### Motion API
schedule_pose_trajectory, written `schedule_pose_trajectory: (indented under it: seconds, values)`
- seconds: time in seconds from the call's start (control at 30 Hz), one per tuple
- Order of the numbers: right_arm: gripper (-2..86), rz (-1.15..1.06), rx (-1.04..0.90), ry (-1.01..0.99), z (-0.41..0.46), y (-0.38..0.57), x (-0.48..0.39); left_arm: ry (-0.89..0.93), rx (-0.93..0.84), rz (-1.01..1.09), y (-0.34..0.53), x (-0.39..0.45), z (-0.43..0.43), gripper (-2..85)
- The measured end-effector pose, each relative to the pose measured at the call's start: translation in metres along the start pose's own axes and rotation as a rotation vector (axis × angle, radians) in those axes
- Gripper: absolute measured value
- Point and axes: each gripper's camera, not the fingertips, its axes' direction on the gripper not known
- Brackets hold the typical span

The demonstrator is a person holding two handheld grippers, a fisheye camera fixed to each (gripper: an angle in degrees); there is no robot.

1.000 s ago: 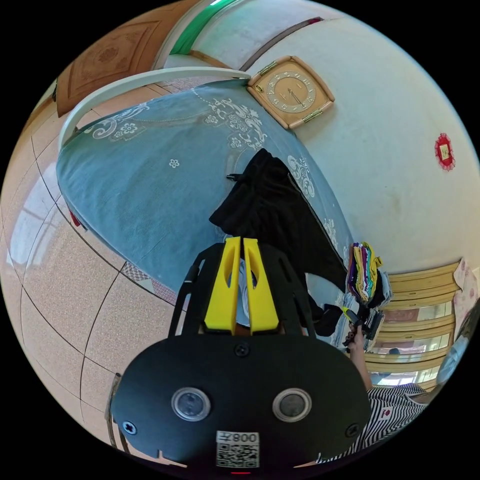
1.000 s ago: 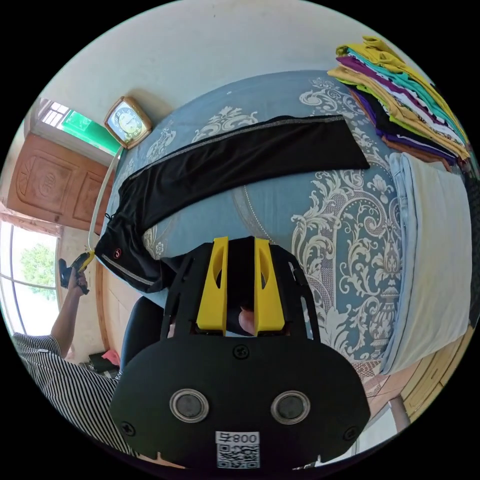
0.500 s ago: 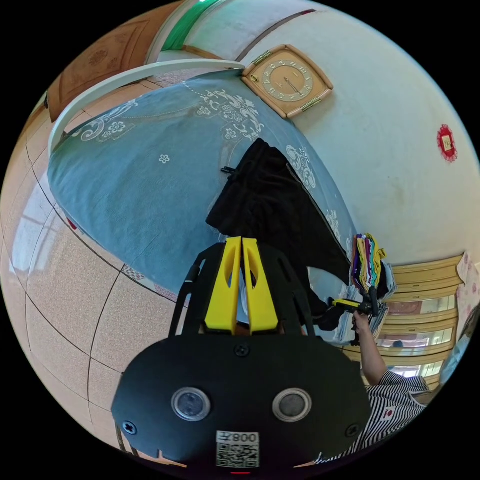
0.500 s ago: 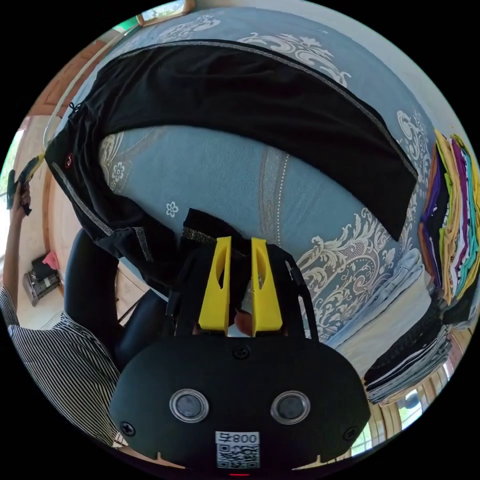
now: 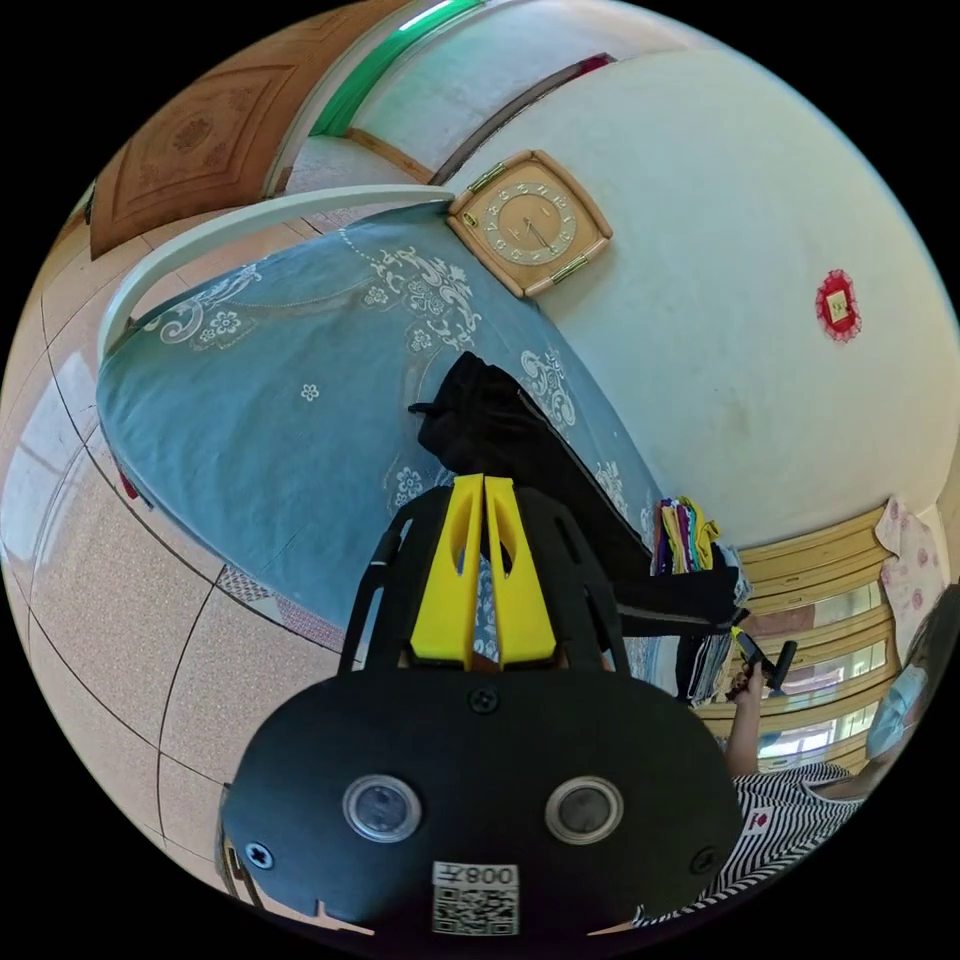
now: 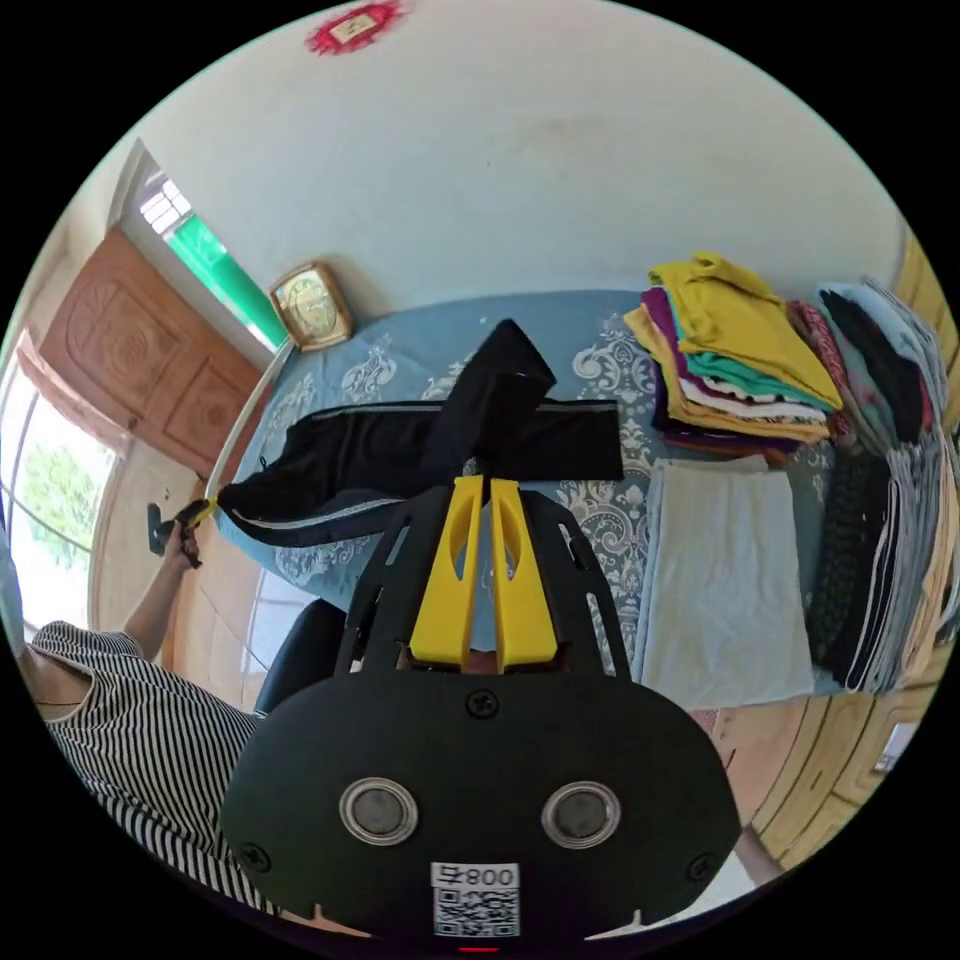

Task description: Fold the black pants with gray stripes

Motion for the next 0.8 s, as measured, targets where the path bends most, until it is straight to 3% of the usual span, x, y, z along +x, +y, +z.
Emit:
schedule_pose_trajectory:
  seconds: [0.1, 0.27, 0.37, 0.63, 0.8]
  values:
    - [1.2, 0.157, -0.037, -0.011, 0.018, 0.047, 0.045, 0.014, -0.031, -0.050, -0.001, -0.022, 0.014, 0.1]
    - [2.1, 0.472, -0.309, -0.108, 0.117, 0.130, 0.122, -0.092, -0.142, -0.109, -0.005, -0.051, 0.060, 0.2]
    - [2.9, 0.594, -0.322, -0.163, 0.130, 0.157, 0.141, -0.090, -0.135, -0.118, -0.010, -0.059, 0.079, 0.4]
    - [6.9, 0.587, -0.165, -0.018, 0.095, 0.169, 0.149, -0.069, -0.121, -0.162, -0.021, -0.088, 0.134, 3.2]
    - [9.2, 0.510, -0.243, 0.129, 0.117, 0.150, 0.142, -0.069, -0.174, -0.190, -0.031, -0.099, 0.194, 5.3]
